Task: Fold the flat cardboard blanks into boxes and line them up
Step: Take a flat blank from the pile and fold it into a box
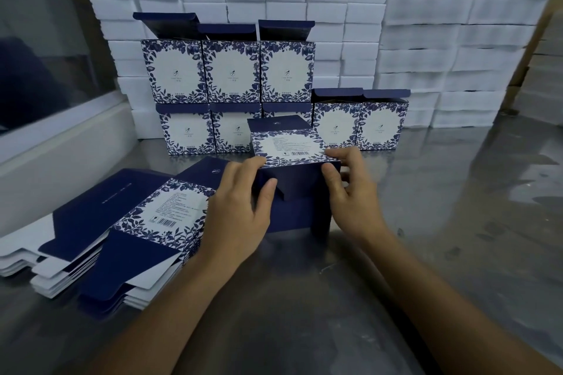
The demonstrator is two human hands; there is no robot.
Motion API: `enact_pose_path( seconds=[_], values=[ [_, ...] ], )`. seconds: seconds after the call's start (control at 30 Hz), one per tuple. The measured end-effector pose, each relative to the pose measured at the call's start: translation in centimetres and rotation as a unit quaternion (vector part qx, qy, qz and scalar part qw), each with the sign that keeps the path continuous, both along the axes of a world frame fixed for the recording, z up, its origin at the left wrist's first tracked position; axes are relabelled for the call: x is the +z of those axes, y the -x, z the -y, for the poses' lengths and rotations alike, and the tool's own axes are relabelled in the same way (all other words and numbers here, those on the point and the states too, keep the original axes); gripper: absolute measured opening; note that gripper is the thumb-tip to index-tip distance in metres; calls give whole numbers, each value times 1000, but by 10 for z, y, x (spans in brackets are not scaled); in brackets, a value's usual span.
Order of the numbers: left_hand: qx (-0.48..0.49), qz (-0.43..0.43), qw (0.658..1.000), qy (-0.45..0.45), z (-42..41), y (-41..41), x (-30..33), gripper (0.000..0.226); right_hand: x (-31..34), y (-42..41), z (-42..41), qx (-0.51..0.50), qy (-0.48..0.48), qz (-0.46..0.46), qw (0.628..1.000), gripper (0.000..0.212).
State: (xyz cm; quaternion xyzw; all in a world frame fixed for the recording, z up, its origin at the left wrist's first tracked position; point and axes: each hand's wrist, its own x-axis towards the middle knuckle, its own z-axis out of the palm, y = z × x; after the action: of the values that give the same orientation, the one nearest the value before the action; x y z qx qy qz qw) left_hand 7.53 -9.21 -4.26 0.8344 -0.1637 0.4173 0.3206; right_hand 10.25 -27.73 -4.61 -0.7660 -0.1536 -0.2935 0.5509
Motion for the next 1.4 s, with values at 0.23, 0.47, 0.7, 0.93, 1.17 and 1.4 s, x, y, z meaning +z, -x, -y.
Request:
enact_pose_path(
  seconds=[0.23,0.47,0.7,0.93,1.17,1.4],
  values=[
    [-16,-86,995,36,-4,-4,-15,74,-5,3,-2,65,-32,-46,996,45],
    [7,-102,994,44,-3,-9,-20,82,-12,2,-6,21,42,-42,998,83],
    [56,-76,994,49,-1,-10,-19,70,-8,5,-11,-31,62,11,998,77],
    [3,-50,998,41,-2,-4,-16,82,-6,9,-11,3,-55,6,998,38],
    [-92,-30,994,60,-1,-3,-14,54,-3,7,-9,-52,-101,-3,993,16],
    [-64,27,997,46,-4,-10,-11,19,-5,4,-8,-63,-109,-45,991,7]
  ],
)
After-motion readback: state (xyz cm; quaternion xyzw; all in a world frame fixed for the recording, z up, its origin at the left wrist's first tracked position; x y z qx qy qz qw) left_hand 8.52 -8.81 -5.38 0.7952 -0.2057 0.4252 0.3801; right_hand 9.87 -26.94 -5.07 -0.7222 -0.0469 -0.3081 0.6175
